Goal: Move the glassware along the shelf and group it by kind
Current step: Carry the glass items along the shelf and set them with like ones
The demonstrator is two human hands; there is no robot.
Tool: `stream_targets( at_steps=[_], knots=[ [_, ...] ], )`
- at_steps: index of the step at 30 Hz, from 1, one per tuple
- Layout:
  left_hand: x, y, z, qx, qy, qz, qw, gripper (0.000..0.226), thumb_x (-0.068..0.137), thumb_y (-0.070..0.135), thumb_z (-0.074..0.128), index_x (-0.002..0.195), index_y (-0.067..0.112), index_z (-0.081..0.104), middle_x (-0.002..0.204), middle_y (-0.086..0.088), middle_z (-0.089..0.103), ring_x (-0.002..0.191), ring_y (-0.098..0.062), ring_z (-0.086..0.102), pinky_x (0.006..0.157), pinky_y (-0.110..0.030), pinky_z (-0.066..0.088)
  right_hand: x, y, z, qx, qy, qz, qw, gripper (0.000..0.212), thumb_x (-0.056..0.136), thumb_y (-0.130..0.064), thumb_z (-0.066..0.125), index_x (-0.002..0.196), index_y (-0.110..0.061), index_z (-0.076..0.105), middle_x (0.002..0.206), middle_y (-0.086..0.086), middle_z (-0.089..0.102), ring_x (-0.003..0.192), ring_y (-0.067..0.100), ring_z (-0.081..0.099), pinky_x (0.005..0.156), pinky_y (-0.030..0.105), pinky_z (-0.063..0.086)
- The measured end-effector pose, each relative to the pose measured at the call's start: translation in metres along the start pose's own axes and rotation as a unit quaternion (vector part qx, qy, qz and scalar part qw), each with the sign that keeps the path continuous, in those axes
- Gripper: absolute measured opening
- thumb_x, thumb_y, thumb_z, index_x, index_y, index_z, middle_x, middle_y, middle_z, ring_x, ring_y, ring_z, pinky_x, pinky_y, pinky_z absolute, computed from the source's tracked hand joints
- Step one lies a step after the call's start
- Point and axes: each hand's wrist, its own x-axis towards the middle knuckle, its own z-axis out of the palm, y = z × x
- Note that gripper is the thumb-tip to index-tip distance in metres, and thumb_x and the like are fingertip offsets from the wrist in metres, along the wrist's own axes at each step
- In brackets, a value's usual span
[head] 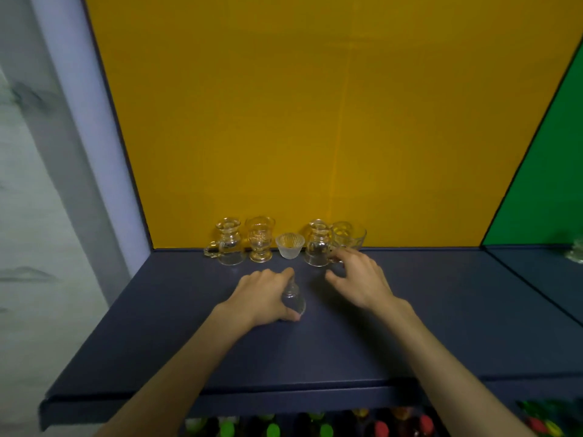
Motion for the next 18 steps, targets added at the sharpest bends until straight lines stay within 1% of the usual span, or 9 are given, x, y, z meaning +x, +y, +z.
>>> stream_targets(
  at_steps=[2,5,7,8,10,13,15,18],
  knots=[
    [-0.006,-0.016,0.000,-0.033,0.007,-0.006,0.999,0.069,0.070,0.068,0.073,0.120,0.030,0.045,0.121,0.000,0.063,0.112,-0.027,0.058,0.083,-0.041,0.046,0.006,-0.011,0.005,0.008,0.002,-0.006,1.000,0.038,0.086,-0.041,0.061,0.121,-0.028,0.062,0.125,-0.005,0.064,0.112,0.023,0.060,0.080,0.034,0.046],
    [-0.018,-0.038,-0.001,-0.097,0.051,-0.035,0.993,0.063,0.069,0.067,0.074,0.113,0.033,0.046,0.117,0.005,0.063,0.109,-0.025,0.059,0.081,-0.040,0.047,0.020,-0.033,0.009,0.026,0.001,-0.030,0.999,0.035,0.082,-0.039,0.061,0.116,-0.030,0.063,0.115,-0.003,0.067,0.105,0.026,0.062,0.076,0.036,0.049],
    [-0.025,-0.051,-0.001,-0.148,0.069,-0.056,0.985,0.061,0.065,0.068,0.075,0.108,0.035,0.046,0.111,0.009,0.063,0.103,-0.021,0.060,0.081,-0.039,0.049,0.032,-0.047,0.013,0.045,0.006,-0.045,0.998,0.037,0.081,-0.039,0.060,0.116,-0.028,0.064,0.110,-0.003,0.070,0.101,0.026,0.064,0.075,0.037,0.050],
    [-0.027,-0.058,-0.001,-0.183,0.075,-0.065,0.978,0.062,0.062,0.070,0.076,0.105,0.036,0.046,0.107,0.012,0.064,0.100,-0.017,0.061,0.081,-0.041,0.051,0.039,-0.052,0.015,0.061,0.008,-0.045,0.997,0.039,0.081,-0.040,0.059,0.118,-0.027,0.065,0.111,-0.002,0.071,0.101,0.026,0.065,0.077,0.037,0.052],
    [-0.031,-0.071,-0.002,-0.274,0.100,-0.075,0.954,0.065,0.057,0.069,0.081,0.104,0.035,0.049,0.102,0.014,0.066,0.094,-0.010,0.064,0.081,-0.042,0.055,0.053,-0.063,0.019,0.102,0.003,-0.042,0.994,0.044,0.083,-0.038,0.058,0.123,-0.020,0.064,0.115,0.000,0.071,0.103,0.026,0.067,0.084,0.040,0.054],
    [-0.040,-0.086,-0.010,-0.369,0.151,-0.097,0.912,0.067,0.059,0.052,0.091,0.111,0.032,0.054,0.105,0.013,0.068,0.089,-0.003,0.067,0.079,-0.032,0.058,0.074,-0.074,0.027,0.120,-0.009,-0.046,0.992,0.046,0.090,-0.025,0.060,0.135,-0.013,0.056,0.124,0.006,0.068,0.112,0.028,0.065,0.093,0.041,0.051],
    [-0.047,-0.094,-0.015,-0.409,0.179,-0.109,0.888,0.071,0.061,0.041,0.094,0.119,0.030,0.054,0.108,0.015,0.067,0.089,-0.002,0.068,0.080,-0.030,0.059,0.089,-0.078,0.032,0.132,-0.018,-0.043,0.990,0.054,0.090,-0.022,0.061,0.142,-0.012,0.048,0.134,0.007,0.063,0.119,0.029,0.061,0.098,0.043,0.049],
    [-0.053,-0.106,-0.020,-0.442,0.204,-0.118,0.866,0.084,0.057,0.039,0.094,0.129,0.030,0.051,0.117,0.012,0.063,0.098,-0.008,0.068,0.085,-0.035,0.060,0.106,-0.085,0.036,0.145,-0.048,-0.039,0.987,0.070,0.089,-0.023,0.064,0.152,-0.019,0.034,0.150,0.007,0.049,0.129,0.030,0.053,0.105,0.047,0.044]
  ],
)
